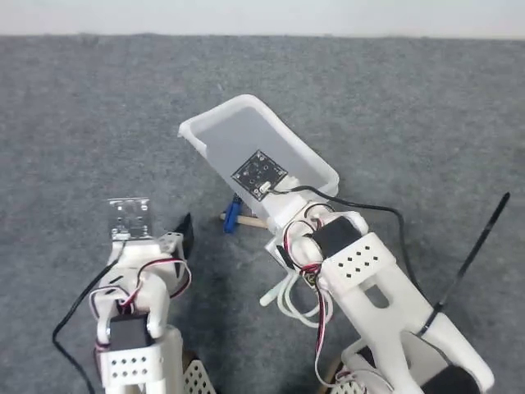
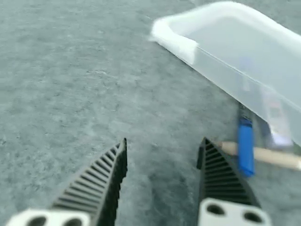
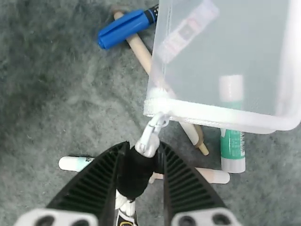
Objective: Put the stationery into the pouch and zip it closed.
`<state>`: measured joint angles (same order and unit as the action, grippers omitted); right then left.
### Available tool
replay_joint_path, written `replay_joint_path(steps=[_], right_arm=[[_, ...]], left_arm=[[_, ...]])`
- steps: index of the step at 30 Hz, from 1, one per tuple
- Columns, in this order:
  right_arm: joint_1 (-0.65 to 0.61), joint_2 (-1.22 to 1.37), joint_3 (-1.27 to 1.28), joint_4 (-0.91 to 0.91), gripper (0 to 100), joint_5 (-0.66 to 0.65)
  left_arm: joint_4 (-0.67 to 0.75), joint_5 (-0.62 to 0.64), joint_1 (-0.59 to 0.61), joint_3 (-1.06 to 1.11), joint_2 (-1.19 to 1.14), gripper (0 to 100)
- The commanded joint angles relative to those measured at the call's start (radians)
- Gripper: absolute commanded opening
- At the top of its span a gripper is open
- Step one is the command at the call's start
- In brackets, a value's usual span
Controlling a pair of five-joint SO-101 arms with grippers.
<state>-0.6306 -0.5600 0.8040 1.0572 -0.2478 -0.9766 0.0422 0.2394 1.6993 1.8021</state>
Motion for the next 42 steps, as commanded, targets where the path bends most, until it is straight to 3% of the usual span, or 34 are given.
replay_joint_path(steps=[1, 9, 31, 42], right_arm=[[-0.021, -0.045, -0.012, -0.010, 0.6, -0.018], [-0.056, -0.044, -0.011, 0.008, 14.5, 0.071], [-0.053, 0.203, -0.046, 0.008, 14.9, 0.163], [0.015, 0.332, -0.084, -0.062, 14.6, 0.235]], left_arm=[[0.034, 0.017, 0.021, -0.016, 0.021, 23], [0.034, 0.017, 0.021, -0.016, 0.021, 23], [0.034, 0.014, 0.023, -0.016, 0.021, 23], [0.034, 0.012, 0.023, -0.016, 0.021, 23]])
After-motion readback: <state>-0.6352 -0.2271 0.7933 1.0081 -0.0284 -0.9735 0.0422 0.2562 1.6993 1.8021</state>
